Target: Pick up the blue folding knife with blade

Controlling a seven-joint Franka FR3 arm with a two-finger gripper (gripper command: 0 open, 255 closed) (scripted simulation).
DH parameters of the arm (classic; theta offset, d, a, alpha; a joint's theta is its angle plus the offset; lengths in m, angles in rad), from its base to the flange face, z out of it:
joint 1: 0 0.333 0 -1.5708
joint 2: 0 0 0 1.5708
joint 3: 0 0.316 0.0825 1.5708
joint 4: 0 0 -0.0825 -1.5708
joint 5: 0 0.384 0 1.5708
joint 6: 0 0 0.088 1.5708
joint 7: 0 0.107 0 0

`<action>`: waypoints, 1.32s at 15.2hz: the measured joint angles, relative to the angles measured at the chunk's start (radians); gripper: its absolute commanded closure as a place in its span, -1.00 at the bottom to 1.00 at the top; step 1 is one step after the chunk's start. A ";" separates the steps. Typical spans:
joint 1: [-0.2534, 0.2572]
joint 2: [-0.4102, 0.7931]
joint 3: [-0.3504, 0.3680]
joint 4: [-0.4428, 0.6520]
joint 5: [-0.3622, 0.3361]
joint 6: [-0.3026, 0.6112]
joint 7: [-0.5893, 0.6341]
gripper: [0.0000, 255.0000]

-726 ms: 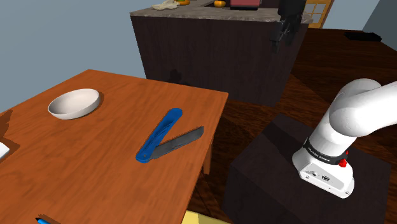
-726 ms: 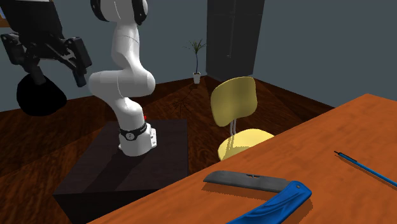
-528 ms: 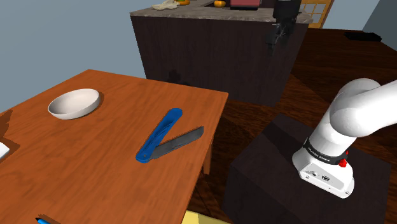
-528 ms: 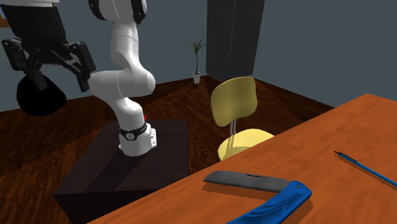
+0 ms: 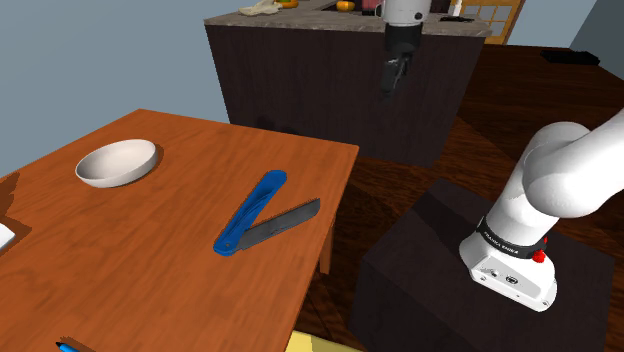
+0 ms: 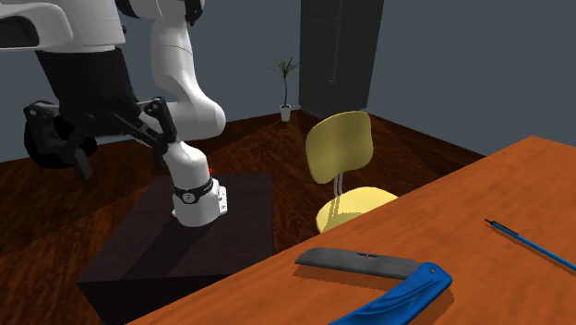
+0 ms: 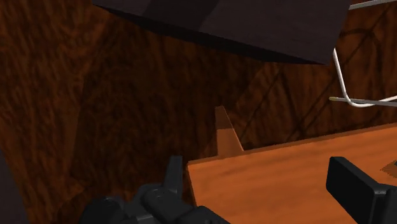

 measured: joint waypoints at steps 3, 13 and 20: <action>0.042 0.070 0.017 0.008 0.013 0.071 -0.051 -1.00; 0.173 0.313 0.099 0.082 0.048 0.267 -0.206 -1.00; 0.253 0.451 0.166 0.133 0.056 0.372 -0.310 -1.00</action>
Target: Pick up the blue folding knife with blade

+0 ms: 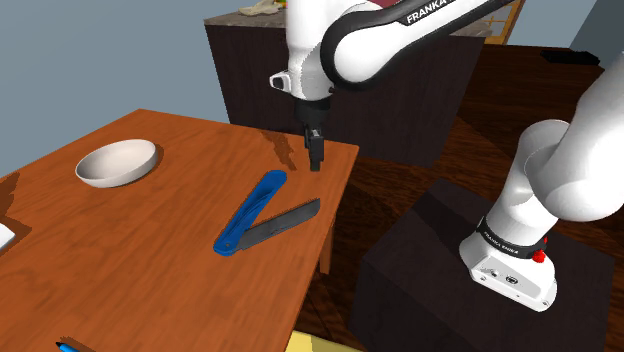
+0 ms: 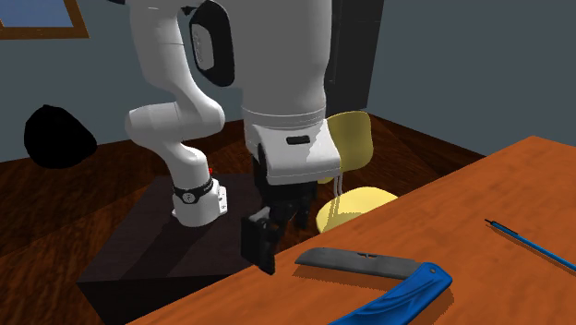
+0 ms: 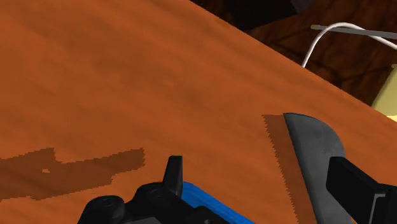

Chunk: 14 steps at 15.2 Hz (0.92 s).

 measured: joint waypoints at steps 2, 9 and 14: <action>0.023 0.047 0.022 0.011 -0.003 0.040 -0.024 -1.00; 0.098 0.179 0.097 0.071 -0.024 0.129 -0.113 -1.00; 0.122 0.225 0.120 0.077 -0.038 0.173 -0.138 -1.00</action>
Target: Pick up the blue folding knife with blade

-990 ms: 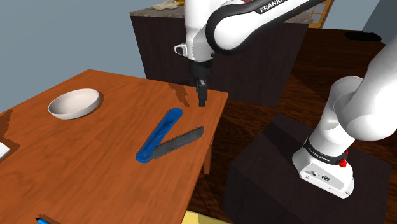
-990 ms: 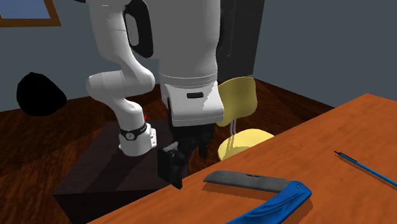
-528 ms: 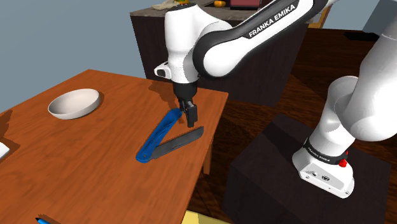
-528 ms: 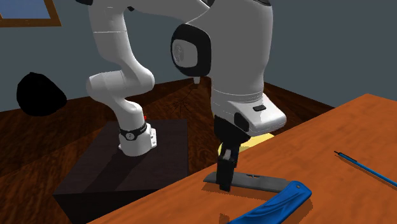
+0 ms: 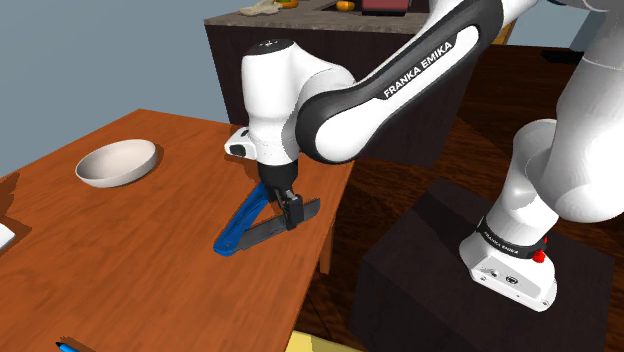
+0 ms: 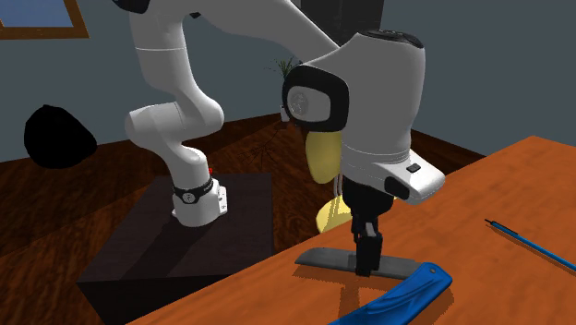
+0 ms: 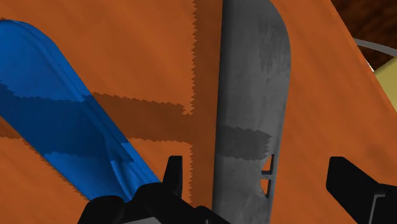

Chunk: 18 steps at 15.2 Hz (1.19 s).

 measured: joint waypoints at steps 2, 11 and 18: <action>0.002 0.014 0.001 -0.013 -0.006 0.026 0.004 -1.00; 0.004 0.041 0.000 -0.029 -0.017 0.070 0.010 1.00; 0.002 0.034 0.000 -0.023 -0.014 0.056 0.007 1.00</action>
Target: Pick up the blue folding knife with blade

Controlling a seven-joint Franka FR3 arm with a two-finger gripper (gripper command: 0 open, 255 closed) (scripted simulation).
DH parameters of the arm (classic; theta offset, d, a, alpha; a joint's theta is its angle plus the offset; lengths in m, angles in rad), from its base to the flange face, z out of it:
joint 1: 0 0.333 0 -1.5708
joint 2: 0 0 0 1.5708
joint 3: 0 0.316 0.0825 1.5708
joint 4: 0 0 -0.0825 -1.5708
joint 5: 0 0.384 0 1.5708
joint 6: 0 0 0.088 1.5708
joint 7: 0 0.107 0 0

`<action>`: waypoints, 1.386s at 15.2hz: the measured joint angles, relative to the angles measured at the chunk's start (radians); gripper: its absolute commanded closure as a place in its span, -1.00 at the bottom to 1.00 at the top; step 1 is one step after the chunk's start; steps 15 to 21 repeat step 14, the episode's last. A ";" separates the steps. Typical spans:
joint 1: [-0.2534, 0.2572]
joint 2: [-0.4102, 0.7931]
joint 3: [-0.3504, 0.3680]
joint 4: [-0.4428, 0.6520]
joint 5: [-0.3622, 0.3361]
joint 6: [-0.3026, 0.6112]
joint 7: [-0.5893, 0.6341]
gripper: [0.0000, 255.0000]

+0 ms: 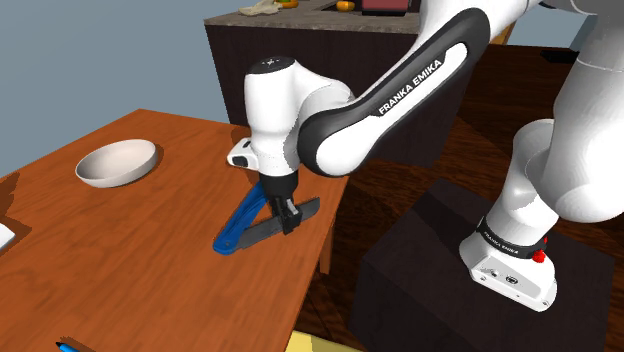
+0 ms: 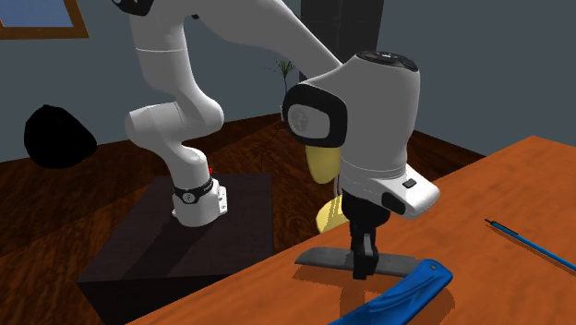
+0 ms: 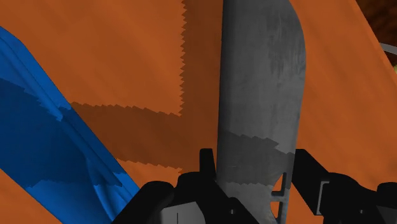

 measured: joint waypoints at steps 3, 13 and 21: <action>-0.002 -0.025 0.001 0.012 0.011 -0.036 -0.007 1.00; -0.005 -0.085 0.001 0.079 0.033 -0.161 -0.023 1.00; -0.004 -0.087 0.001 0.087 0.034 -0.171 -0.022 1.00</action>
